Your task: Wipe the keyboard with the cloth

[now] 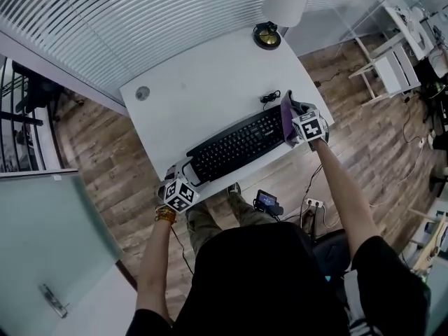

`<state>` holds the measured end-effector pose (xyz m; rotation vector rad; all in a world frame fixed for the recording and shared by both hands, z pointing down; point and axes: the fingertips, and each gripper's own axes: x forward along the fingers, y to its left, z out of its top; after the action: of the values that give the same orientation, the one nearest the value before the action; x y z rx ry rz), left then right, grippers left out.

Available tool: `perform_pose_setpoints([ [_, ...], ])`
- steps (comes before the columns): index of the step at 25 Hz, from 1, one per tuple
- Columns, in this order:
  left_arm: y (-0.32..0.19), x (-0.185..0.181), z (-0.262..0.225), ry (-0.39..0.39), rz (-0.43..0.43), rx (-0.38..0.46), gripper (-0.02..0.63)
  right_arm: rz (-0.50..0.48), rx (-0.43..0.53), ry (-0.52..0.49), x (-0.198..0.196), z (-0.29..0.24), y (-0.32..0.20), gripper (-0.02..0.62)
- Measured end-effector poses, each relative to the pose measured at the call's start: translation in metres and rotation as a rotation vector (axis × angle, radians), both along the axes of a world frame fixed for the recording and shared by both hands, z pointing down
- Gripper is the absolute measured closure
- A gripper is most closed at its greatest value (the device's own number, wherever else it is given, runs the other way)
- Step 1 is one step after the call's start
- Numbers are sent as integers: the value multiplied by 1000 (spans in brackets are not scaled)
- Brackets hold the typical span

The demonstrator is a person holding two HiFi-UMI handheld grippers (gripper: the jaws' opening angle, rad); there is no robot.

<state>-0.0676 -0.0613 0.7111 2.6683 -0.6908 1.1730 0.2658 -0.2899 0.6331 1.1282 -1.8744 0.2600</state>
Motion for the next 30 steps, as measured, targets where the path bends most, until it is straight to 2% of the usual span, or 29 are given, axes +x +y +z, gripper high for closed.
perform_pose_setpoints([
  [8, 0, 1, 3, 43, 18, -47, 181, 49, -109, -24, -8, 52, -3, 552],
  [13, 2, -2, 6, 58, 23, -52, 176, 121, -107, -133, -13, 57, 2, 554],
  [21, -1, -1, 6, 115, -32, -32, 173, 157, -117, -265, -35, 57, 14, 555],
  [25, -4, 0, 6, 134, -72, -13, 173, 137, -138, -306, -46, 58, 19, 555],
  [30, 0, -4, 5, 111, -25, -23, 173, 127, -144, -327, -55, 58, 23, 555],
])
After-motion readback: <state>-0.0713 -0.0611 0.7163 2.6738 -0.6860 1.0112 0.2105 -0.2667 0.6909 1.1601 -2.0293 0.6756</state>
